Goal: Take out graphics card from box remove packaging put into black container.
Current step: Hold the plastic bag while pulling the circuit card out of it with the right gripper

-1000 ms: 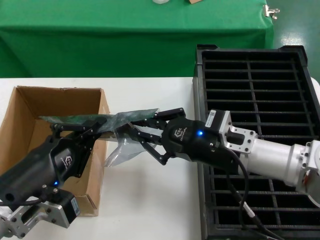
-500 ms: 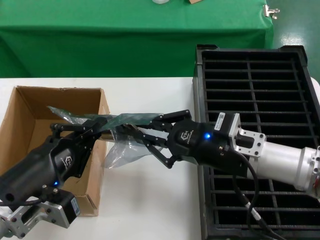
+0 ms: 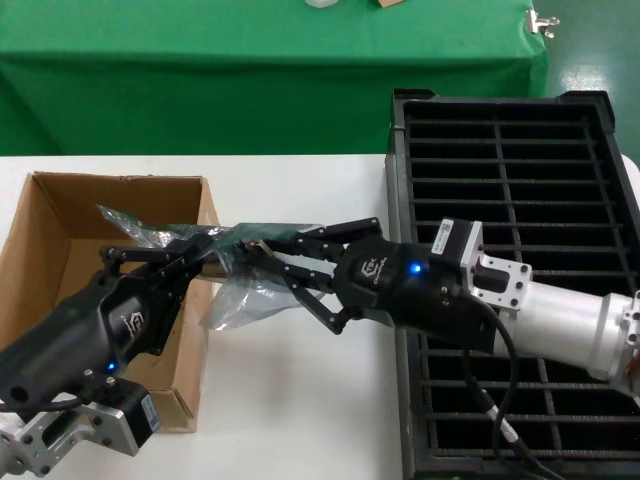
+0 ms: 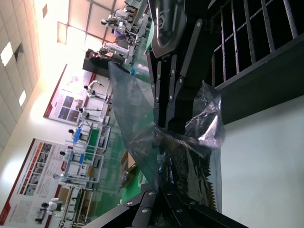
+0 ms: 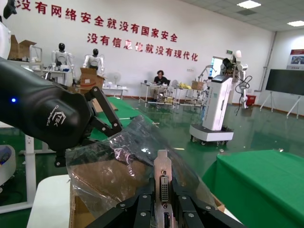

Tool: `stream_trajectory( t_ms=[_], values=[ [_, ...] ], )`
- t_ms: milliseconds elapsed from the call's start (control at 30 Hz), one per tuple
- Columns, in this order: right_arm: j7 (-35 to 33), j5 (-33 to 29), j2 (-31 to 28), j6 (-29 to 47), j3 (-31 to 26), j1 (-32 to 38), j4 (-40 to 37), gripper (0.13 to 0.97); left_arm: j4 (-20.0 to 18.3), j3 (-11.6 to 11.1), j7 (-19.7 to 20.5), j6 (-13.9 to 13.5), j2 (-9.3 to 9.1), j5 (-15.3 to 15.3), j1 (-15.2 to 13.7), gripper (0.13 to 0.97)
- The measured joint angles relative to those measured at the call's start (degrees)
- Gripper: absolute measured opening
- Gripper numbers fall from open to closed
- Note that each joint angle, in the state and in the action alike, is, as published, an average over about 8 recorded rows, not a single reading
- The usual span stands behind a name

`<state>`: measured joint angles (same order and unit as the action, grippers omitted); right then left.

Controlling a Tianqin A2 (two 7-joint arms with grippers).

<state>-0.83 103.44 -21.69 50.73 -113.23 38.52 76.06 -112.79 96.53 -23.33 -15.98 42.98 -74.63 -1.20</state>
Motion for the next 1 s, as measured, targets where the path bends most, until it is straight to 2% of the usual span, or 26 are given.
stream_trajectory(
  t_ms=[800, 1000],
  values=[
    [0.1, 0.8, 1.7, 0.9, -0.3, 0.8, -2.3, 0.192, 0.0, 0.0, 0.0, 0.0, 0.00, 0.0, 0.0, 0.139],
    [0.3, 1.1, 1.3, 1.4, -0.1, 0.8, -2.2, 0.218, 0.0, 0.0, 0.0, 0.0, 0.00, 0.0, 0.0, 0.139]
  ],
)
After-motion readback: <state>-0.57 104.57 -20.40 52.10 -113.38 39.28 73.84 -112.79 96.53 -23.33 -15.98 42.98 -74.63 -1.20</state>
